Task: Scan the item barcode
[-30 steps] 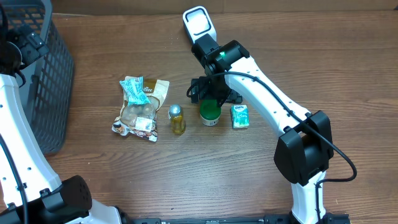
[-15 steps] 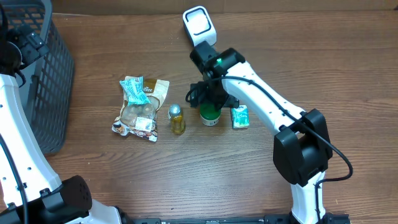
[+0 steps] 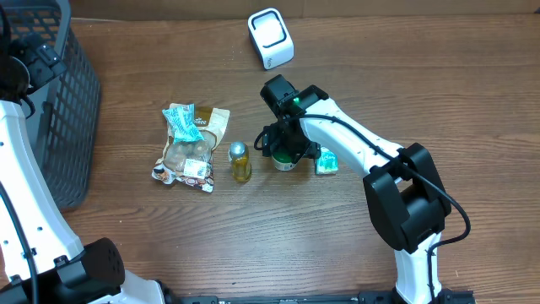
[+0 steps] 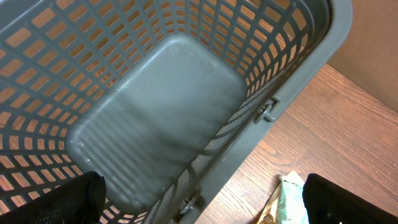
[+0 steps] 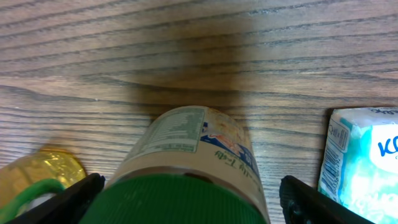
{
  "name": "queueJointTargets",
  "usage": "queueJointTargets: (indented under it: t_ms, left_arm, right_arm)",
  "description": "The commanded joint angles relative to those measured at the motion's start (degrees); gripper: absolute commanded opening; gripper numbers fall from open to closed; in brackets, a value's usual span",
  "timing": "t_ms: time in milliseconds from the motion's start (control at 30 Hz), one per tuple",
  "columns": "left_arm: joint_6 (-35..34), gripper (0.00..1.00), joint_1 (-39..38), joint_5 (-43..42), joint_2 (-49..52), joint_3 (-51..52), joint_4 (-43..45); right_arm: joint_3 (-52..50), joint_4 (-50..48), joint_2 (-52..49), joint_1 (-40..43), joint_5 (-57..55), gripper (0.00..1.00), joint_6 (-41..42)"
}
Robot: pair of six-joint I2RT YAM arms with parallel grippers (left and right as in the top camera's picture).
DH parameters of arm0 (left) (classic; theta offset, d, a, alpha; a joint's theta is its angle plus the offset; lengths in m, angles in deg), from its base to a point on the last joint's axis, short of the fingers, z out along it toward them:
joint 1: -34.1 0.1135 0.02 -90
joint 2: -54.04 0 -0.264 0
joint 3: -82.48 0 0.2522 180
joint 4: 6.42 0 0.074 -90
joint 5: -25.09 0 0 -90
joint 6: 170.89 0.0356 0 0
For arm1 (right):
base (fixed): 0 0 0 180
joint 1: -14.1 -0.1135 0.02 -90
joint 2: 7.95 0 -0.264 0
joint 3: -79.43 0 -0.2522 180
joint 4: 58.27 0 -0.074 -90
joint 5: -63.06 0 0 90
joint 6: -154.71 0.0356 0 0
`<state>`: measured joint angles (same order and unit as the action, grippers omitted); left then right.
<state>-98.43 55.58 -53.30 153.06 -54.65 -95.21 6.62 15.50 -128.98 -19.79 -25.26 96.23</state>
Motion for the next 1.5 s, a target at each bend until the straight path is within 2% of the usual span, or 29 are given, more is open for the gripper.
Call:
queueJointTargets:
  t_ms: [0, 433, 1267, 1467]
  left_arm:
    - [1.0, 0.99, 0.2, 0.2, 0.3, -0.5, 0.2]
    - [1.0, 0.99, 0.2, 0.2, 0.3, -0.5, 0.2]
    - [1.0, 1.0, 0.2, 0.2, 0.3, -0.5, 0.2]
    - [1.0, 1.0, 0.2, 0.2, 0.3, -0.5, 0.2]
  right_arm:
    - [-0.4, -0.4, 0.5, -0.2, 0.1, 0.86, 0.4]
    - [-0.4, -1.9, 0.5, -0.2, 0.2, 0.78, 0.5]
    - [-0.5, -2.3, 0.5, -2.1, -2.7, 0.78, 1.5]
    - [-0.5, -2.3, 0.5, -2.1, -3.6, 0.74, 1.5]
